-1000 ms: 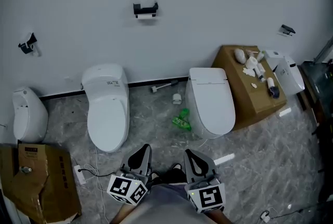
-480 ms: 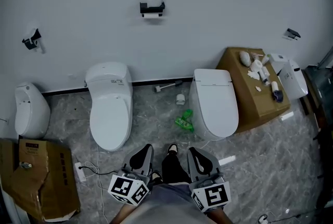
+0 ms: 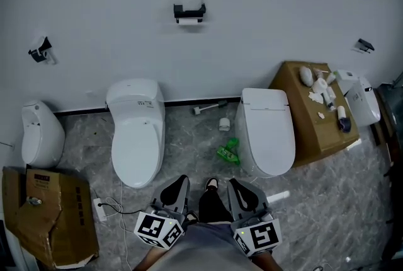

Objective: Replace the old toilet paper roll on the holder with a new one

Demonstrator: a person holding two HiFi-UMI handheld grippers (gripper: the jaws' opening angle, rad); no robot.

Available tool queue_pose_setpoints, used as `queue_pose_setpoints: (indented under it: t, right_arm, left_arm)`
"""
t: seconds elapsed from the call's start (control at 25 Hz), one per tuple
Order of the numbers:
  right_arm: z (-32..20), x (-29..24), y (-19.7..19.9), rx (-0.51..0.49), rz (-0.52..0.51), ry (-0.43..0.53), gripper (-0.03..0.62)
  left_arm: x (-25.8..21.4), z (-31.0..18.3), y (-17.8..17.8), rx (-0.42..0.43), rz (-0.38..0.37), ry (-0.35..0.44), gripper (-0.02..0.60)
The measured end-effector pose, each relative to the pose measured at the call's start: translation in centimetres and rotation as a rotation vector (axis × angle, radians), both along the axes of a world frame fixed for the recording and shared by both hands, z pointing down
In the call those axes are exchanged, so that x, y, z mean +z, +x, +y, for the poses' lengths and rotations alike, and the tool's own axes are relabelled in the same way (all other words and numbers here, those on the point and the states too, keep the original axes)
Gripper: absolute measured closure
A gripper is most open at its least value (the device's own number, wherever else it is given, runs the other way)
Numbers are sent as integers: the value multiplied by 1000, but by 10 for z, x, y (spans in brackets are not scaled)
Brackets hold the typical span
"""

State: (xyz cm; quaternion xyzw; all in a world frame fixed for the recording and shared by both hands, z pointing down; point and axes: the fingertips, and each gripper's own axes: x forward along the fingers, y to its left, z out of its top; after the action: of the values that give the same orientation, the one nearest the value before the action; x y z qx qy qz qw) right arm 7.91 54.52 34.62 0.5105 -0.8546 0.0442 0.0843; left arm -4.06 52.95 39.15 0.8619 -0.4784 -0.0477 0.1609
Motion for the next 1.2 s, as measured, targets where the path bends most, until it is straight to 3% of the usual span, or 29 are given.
queue_pose_setpoints:
  t: [0.8, 1.0, 1.2]
  right_arm:
    - [-167, -3, 44, -64, -35, 4, 576]
    - [-196, -7, 61, -80, -53, 24, 576]
    - [-211, -2, 78, -94, -59, 25, 576]
  left_arm:
    - [-8, -162, 52, -23, -22, -17, 577]
    - [-13, -190, 74, -7, -35, 12, 577]
    - [-13, -207, 87, -43, -31, 8, 577]
